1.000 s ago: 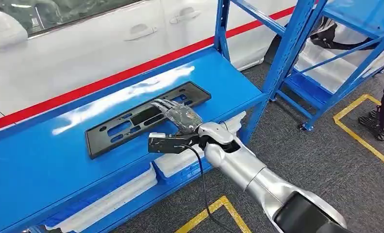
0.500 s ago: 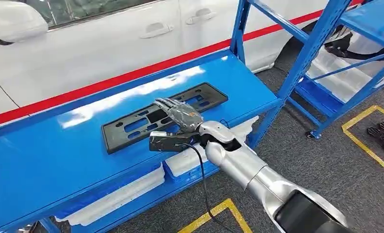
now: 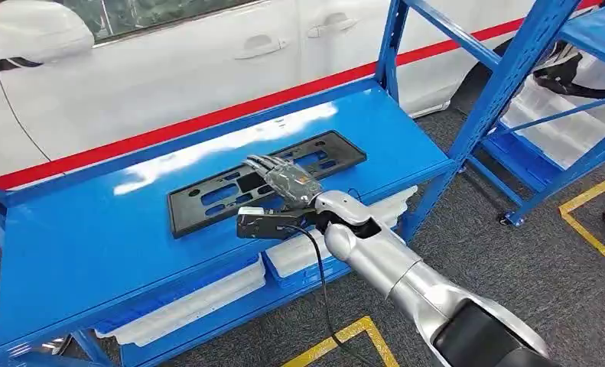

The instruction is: Take the parts from the cabinet and place them on the table.

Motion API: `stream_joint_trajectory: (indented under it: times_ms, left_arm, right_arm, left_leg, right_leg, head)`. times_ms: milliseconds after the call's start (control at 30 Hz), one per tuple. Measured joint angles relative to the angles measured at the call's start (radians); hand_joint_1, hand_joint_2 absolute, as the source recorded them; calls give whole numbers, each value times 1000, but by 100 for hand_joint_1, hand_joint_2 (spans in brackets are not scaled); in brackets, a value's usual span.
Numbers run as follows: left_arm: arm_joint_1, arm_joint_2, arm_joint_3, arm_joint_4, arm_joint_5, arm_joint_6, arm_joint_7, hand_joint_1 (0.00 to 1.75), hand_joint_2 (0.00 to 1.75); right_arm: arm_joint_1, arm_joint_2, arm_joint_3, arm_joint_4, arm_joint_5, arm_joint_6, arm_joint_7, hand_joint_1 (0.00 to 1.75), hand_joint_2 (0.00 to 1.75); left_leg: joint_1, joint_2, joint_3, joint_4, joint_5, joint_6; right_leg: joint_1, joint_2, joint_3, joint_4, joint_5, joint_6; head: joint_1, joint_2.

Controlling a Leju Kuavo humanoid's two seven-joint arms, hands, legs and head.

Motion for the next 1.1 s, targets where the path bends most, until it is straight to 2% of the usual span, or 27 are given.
stream_joint_trajectory:
  times_ms: [33, 67, 133, 167, 200, 233, 267, 300, 367, 400, 467, 533, 600, 633, 1100]
  left_arm:
    - [-2, -1, 0, 0, 0, -2, 0, 0, 0]
    - [-3, -1, 0, 0, 0, -2, 0, 0, 0]
    - [-2, -1, 0, 0, -2, -2, 0, 0, 0]
    - [-1, -2, 0, 0, -3, -2, 0, 0, 0]
    - [-1, -2, 0, 0, -4, -3, 0, 0, 0]
    - [1, -1, 0, 0, -5, -3, 0, 0, 0]
    - [0, -2, 0, 0, -8, -3, 0, 0, 0]
    - [0, -2, 0, 0, -13, -3, 0, 0, 0]
    - [-2, -2, 0, 0, -16, -3, 0, 0, 0]
    - [-2, -2, 0, 0, -17, -3, 0, 0, 0]
    - [-3, -2, 0, 0, -21, -5, 0, 0, 0]
    - [-3, -2, 0, 0, -24, -5, 0, 0, 0]
    - [-3, -2, 0, 0, -26, -5, 0, 0, 0]
    - [-3, -2, 0, 0, -28, -5, 0, 0, 0]
    - [-4, -2, 8, 0, -31, -6, 1, 0, 0]
  right_arm:
    - [-1, -1, 0, 0, 0, 0, 0, 0, 0]
    - [-1, -1, 0, 1, 0, 0, 0, 0, 0]
    - [-2, -1, 0, 2, 0, 0, 0, 0, 0]
    - [-3, -3, 0, 3, 0, -1, 0, 0, 0]
    - [-4, -3, 0, 4, 0, -2, 0, 0, 0]
    - [-4, -3, 0, 6, 0, -2, 0, 0, 0]
    - [-4, -3, 0, 9, 0, -3, 3, 0, 0]
    - [-4, -3, 0, 15, 0, -3, 6, 0, 175]
    - [-4, -1, 0, 26, 0, -8, 14, 0, 175]
    - [-4, 0, 0, 33, 0, -10, 16, 0, 175]
    - [-4, 7, 0, 54, 7, -15, 26, 0, 175]
    - [-4, 17, 0, 80, 21, -27, 39, 0, 175]
    - [-6, 27, 0, 107, 31, -34, 45, 0, 175]
    - [-6, 32, 0, 124, 36, -36, 48, 0, 175]
    - [-45, 89, 0, 320, 77, -48, 76, 0, 175]
  left_leg:
    - [-10, 12, 8, -7, -12, 9]
    - [-10, -1, 2, -5, -8, 20]
    - [-10, -10, 1, -10, -5, 29]
    - [-8, -10, 4, -16, 1, 26]
    - [-9, -12, 4, -16, 1, 26]
    - [-11, -14, 3, -16, 1, 27]
    - [-12, -15, 3, -16, 1, 28]
    - [-13, -16, 3, -16, 1, 29]
    - [-14, -15, 2, -16, 1, 35]
    - [-15, -15, 2, -16, 1, 35]
    - [-16, -15, 1, -15, 1, 37]
    - [-17, -15, 1, -15, 1, 38]
    - [-18, -15, 0, -14, 1, 38]
    - [-19, -15, 0, -14, 1, 39]
    - [-18, -14, 0, -14, 3, 36]
  right_leg:
    - [9, -2, -4, 6, -3, 6]
    - [9, -4, -5, 4, -1, 10]
    - [9, -14, -1, -3, 1, 16]
    - [9, -14, -2, 0, -5, 8]
    - [10, -13, -3, -2, 4, -16]
    - [10, -13, -1, -3, 2, -22]
    - [9, -14, -1, -3, 3, -21]
    - [8, -14, 1, -6, 4, -20]
    - [7, -14, 2, -9, 8, -14]
    - [7, -13, 2, -10, 8, -13]
    - [5, -13, 2, -12, 11, -4]
    - [5, -13, 1, -13, 12, 0]
    - [1, -13, 1, -14, 11, 27]
    - [1, -13, 1, -14, 11, 29]
    - [4, -13, -4, -7, 9, 26]
  head:
    - [0, 0]
    - [1, 0]
    - [1, 0]
    - [1, 0]
    - [0, 0]
    - [1, 0]
    - [1, 0]
    - [1, 0]
    - [1, 0]
    - [1, 0]
    - [1, 0]
    - [1, 0]
    - [1, 0]
    - [1, 0]
    - [1, 0]
